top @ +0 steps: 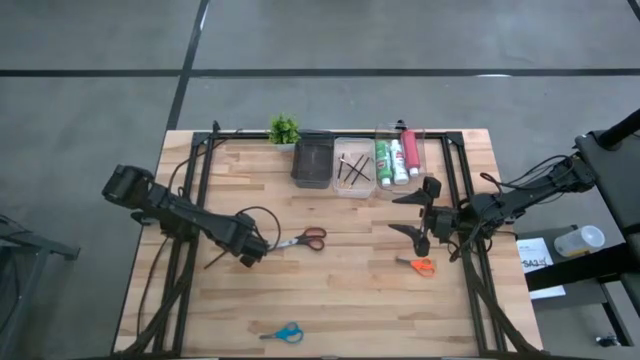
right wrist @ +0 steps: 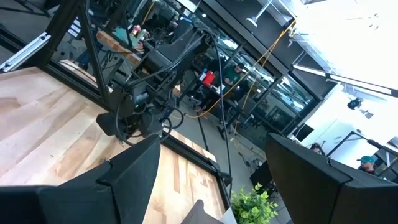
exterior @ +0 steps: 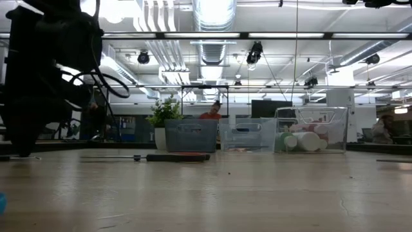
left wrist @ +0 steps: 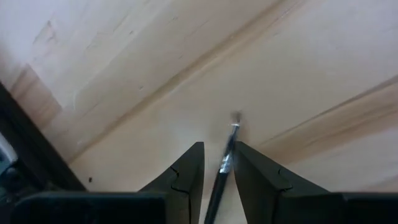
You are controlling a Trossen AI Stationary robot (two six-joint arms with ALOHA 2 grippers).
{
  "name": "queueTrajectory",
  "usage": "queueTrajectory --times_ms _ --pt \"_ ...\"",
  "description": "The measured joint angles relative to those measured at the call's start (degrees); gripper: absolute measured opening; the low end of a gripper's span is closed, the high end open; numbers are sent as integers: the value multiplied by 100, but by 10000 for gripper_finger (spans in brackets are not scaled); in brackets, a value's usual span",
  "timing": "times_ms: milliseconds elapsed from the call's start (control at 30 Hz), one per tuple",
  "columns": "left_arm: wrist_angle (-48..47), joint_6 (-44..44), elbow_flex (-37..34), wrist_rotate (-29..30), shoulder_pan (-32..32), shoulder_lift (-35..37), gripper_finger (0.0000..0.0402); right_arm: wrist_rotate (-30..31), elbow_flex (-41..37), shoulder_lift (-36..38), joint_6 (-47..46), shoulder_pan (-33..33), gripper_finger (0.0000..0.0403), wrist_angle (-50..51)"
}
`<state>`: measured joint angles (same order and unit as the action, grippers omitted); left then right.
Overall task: Pick & Place Paint Supplies
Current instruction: Put the silver paint brush into the white transparent bin
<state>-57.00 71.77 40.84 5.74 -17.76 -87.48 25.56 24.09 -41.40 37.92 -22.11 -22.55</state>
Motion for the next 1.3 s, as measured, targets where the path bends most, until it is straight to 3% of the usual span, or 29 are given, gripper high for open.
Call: queueTrajectory --times_ms 267,1300 --pt "426 -2 -334 -22 -4 55 93 0 1 1 -6 0 288 0" --pt "1121 321 -249 187 -2 172 93 0 0 1 1 2 288 -1"
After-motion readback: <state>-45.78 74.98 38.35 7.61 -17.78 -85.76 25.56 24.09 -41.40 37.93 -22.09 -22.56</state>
